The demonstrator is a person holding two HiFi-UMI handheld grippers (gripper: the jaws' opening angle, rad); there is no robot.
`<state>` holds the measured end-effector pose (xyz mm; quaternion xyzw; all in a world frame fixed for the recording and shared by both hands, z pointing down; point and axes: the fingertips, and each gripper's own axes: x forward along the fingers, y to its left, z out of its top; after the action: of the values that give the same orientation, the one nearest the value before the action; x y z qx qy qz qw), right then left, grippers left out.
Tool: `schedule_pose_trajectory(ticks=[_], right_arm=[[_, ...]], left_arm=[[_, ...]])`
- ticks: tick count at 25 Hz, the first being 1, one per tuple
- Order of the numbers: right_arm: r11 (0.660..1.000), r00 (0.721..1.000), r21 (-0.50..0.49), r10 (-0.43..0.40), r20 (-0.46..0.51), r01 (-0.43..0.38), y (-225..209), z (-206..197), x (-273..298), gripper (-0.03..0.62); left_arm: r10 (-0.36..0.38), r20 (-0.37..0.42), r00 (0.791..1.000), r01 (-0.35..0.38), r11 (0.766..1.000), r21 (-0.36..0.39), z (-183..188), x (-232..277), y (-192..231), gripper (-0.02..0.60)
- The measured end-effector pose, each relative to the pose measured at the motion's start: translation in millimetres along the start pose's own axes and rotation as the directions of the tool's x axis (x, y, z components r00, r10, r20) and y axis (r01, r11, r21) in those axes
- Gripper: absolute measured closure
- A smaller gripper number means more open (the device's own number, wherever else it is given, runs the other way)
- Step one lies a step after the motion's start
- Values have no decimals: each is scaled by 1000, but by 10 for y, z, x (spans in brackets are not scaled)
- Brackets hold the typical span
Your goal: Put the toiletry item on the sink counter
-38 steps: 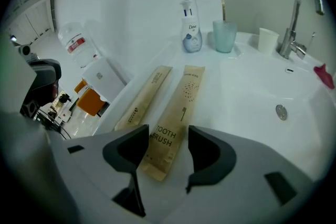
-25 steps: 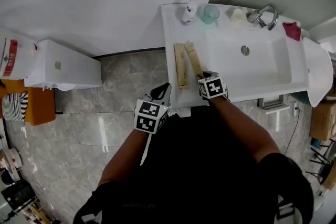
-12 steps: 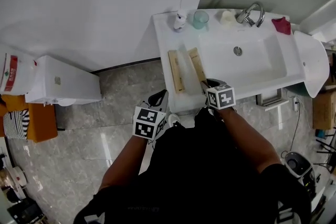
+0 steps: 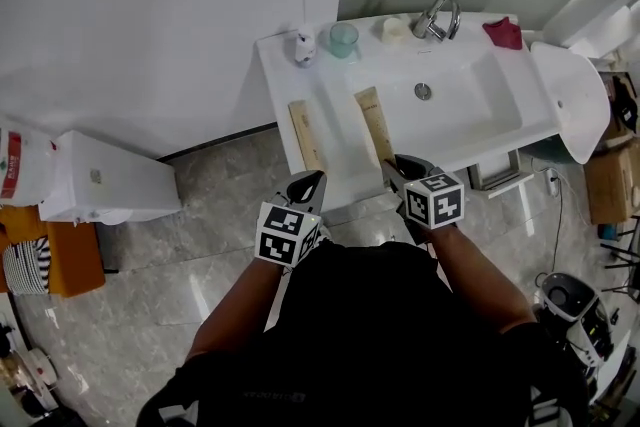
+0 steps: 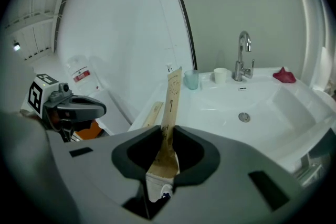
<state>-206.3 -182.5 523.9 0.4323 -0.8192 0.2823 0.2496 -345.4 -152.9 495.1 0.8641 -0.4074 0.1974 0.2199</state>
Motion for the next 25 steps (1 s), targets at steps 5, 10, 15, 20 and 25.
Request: schedule_pose_trajectory(ticks=[5,10,15,20,25], right_arm=[[1000,999,24,12,51,-13,-134,-28,-394,523],[1000,997,13,14,79,-15,-358,-218,-856,523],[1000,997,-23,18,82,-16,-563,-551,-1242,523],[1000,995,-20,25,93,-23,-748,-911,-1649,523],[1000,994,7,19,112,-20,-937,-1293,-2052,523]], left_arm=[[-9,11,1000,8,999,31,90,146,-319,576],[-11,26,1000,10,999,40,124,281,-837,577],[-20,11,1000,19,998,59,-4,388,-1402,577],[-20,-5,1000,20,998,54,-164,440,-1969,577],[-33,-10,999,33,998,55,-323,485,-2532,576]])
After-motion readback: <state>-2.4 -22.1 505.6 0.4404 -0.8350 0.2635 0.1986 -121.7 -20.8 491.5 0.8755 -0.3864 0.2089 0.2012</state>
